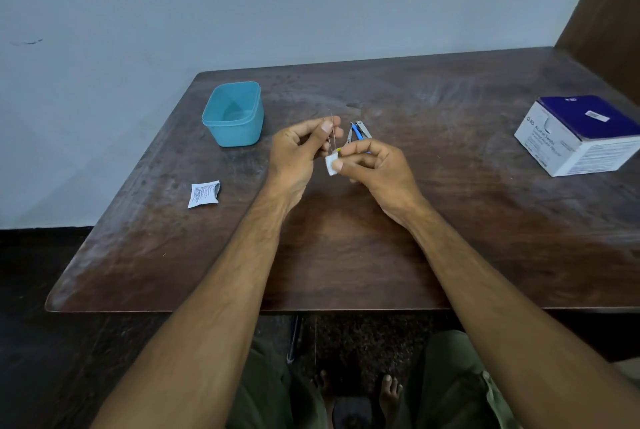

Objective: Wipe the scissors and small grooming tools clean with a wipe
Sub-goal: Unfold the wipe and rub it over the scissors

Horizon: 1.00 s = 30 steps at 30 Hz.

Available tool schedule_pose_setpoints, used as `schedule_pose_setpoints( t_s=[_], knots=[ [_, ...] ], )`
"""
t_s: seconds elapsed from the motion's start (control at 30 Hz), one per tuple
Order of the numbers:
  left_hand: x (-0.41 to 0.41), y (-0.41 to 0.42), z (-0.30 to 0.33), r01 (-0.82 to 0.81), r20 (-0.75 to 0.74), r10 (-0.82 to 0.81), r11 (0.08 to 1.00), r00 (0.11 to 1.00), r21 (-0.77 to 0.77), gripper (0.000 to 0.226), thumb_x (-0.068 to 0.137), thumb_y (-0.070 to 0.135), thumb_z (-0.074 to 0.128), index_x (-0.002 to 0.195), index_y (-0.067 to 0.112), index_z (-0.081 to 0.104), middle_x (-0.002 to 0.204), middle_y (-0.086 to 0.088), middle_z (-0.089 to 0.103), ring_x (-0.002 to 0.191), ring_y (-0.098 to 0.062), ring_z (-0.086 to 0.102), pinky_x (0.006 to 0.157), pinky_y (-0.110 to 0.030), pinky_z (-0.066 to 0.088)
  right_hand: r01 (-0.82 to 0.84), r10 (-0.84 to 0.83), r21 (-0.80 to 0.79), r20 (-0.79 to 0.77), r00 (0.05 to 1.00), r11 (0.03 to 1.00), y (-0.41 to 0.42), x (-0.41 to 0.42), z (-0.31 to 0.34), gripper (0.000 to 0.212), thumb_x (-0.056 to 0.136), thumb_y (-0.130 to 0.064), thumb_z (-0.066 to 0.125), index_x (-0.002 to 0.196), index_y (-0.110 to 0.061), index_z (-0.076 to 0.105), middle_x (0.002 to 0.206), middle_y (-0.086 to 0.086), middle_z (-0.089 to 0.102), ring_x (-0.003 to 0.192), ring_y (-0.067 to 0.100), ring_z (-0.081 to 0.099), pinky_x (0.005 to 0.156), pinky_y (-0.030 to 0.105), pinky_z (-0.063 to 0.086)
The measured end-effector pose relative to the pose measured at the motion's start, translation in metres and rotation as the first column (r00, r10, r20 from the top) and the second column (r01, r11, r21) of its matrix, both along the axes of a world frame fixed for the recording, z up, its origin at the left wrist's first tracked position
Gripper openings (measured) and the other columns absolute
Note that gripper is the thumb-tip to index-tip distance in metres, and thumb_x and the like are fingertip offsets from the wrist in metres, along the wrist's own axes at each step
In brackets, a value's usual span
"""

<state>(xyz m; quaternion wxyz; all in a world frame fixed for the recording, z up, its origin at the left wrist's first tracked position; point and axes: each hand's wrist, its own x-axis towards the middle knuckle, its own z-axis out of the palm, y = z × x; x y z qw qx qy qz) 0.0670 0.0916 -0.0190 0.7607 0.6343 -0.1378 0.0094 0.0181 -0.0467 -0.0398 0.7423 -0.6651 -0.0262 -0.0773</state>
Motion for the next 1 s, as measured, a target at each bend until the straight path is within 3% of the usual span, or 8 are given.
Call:
schedule_pose_setpoints(
  t_s=[0.23,0.37,0.7,0.87,1.0],
  knots=[
    [-0.002,0.002,-0.001,-0.010,0.013,0.009,0.999,1.000,0.045,0.015,0.095,0.016,0.058,0.093,0.017,0.073,0.081,0.003,0.073,0.058,-0.003,0.053,0.056,-0.016,0.045,-0.008,0.008,-0.043,-0.011,1.000,0.999,0.001,-0.001,0.000,0.016,0.080,-0.004,0.076,0.095,-0.007,0.070,0.081,0.006,0.072,0.078,0.015,0.063,0.064,0.018,0.049],
    [-0.009,0.001,-0.007,0.000,0.027,-0.004,0.989,1.000,0.146,0.012,0.092,0.020,0.063,0.098,0.024,0.072,0.086,0.005,0.075,0.072,-0.003,0.063,0.054,-0.013,0.045,0.030,-0.030,-0.023,-0.002,1.000,0.999,-0.001,-0.002,-0.001,0.019,0.081,-0.006,0.075,0.099,-0.002,0.071,0.083,0.006,0.072,0.073,0.011,0.064,0.063,0.020,0.050],
    [-0.006,0.007,-0.006,-0.118,-0.025,0.119,0.992,0.993,0.049,0.008,0.086,0.017,0.070,0.093,0.021,0.073,0.075,0.008,0.072,0.061,0.000,0.056,0.052,-0.015,0.043,-0.006,0.013,-0.187,0.032,0.999,0.982,0.002,-0.001,-0.005,0.008,0.083,-0.007,0.074,0.088,-0.013,0.074,0.088,0.012,0.073,0.067,0.007,0.066,0.059,0.017,0.050],
    [-0.011,0.008,-0.007,-0.138,-0.077,0.142,0.989,0.987,0.047,0.009,0.087,0.018,0.069,0.094,0.011,0.070,0.070,0.002,0.070,0.059,-0.009,0.064,0.050,-0.019,0.048,0.179,-0.179,0.031,0.009,0.984,0.983,-0.002,0.003,-0.002,0.006,0.084,-0.009,0.073,0.088,-0.013,0.074,0.079,0.005,0.074,0.065,0.008,0.065,0.057,0.017,0.048],
    [-0.018,0.003,-0.010,-0.082,-0.083,0.098,0.981,0.992,0.178,0.012,0.086,0.018,0.071,0.093,0.012,0.063,0.069,-0.001,0.071,0.053,-0.016,0.067,0.046,-0.022,0.052,0.247,-0.251,0.099,0.022,0.968,0.964,-0.003,0.005,-0.001,0.008,0.085,-0.011,0.072,0.086,-0.018,0.074,0.075,0.001,0.071,0.063,0.009,0.062,0.055,0.018,0.046]
  ],
)
